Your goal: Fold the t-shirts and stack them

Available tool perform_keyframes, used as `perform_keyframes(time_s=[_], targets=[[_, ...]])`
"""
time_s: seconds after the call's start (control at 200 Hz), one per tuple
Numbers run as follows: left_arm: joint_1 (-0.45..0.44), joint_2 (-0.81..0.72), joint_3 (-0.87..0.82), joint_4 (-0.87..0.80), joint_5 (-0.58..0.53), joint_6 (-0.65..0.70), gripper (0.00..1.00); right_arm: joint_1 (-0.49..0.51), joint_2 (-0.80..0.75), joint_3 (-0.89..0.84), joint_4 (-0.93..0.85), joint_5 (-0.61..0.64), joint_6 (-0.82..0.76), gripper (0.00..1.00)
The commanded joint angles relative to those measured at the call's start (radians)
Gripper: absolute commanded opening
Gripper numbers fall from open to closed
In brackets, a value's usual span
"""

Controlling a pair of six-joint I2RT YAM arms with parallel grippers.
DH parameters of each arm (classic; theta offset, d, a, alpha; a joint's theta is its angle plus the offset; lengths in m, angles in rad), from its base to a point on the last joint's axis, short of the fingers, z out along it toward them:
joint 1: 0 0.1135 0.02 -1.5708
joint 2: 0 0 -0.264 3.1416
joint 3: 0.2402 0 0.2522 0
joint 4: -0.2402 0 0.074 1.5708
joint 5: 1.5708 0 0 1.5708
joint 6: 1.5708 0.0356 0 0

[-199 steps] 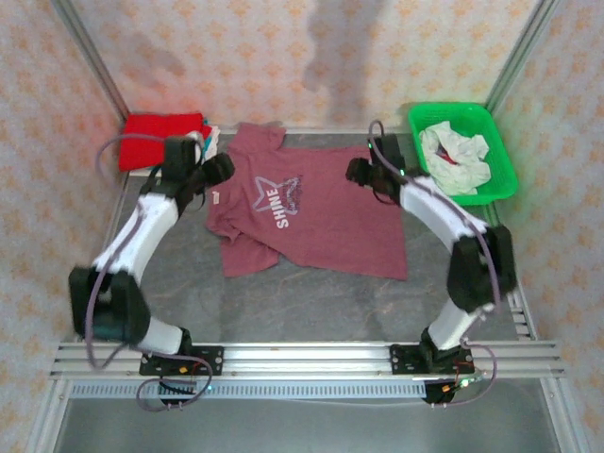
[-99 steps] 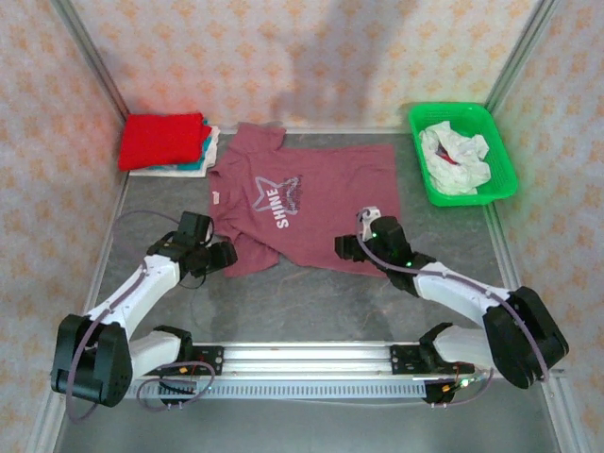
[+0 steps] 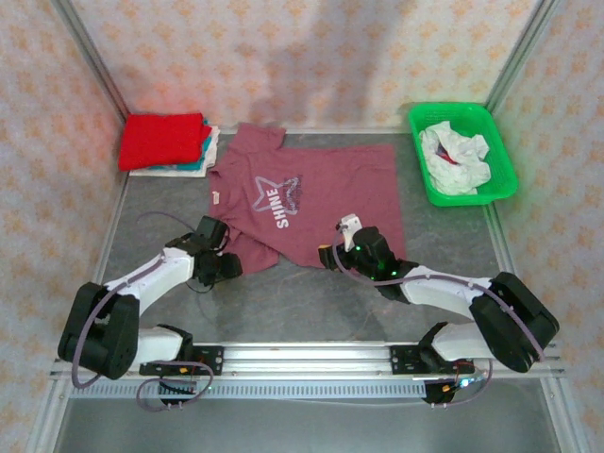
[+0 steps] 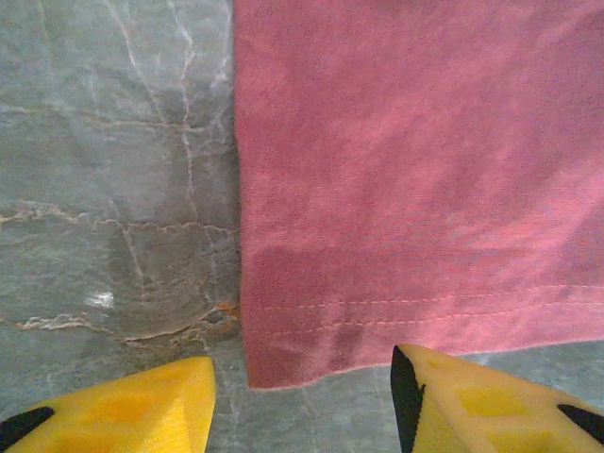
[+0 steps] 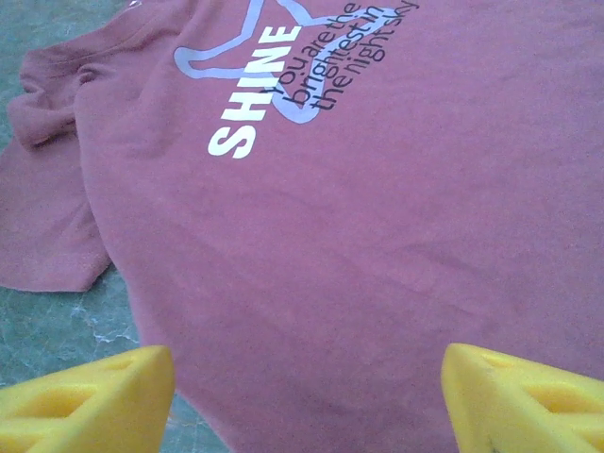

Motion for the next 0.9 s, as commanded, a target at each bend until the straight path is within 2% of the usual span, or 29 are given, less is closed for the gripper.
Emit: perform_keyframes(time_s=[0.0,0.105,0.235,0.315,0.395,0.896], targets=[[-0.009,0.027,0.017,0.017,-0.049,-0.006,0.49,0.003,-0.012,0.019,0.034,0.056,-0.024,0.75],[-0.009,0.045,0.013,0.049,-0.054,-0.006,0.38,0.002,-0.009,0.019,0.032,0.064,-0.029,0.75],[-0.008,0.061,0.034,0.047,-0.068,-0.005,0.35,0.002,-0.007,0.023,0.03,0.054,-0.023,0.76],[-0.008,0.063,0.045,0.037,-0.085,0.022,0.35,0.003,-0.002,0.018,0.046,0.052,-0.021,0.76],[-0.008,0.055,0.053,0.029,-0.096,0.025,0.42,0.002,-0.001,0.021,0.043,0.047,-0.022,0.76],[-0.009,0.078,0.11,0.005,-0.126,0.052,0.44,0.002,-0.02,0.005,0.061,0.069,-0.024,0.76]])
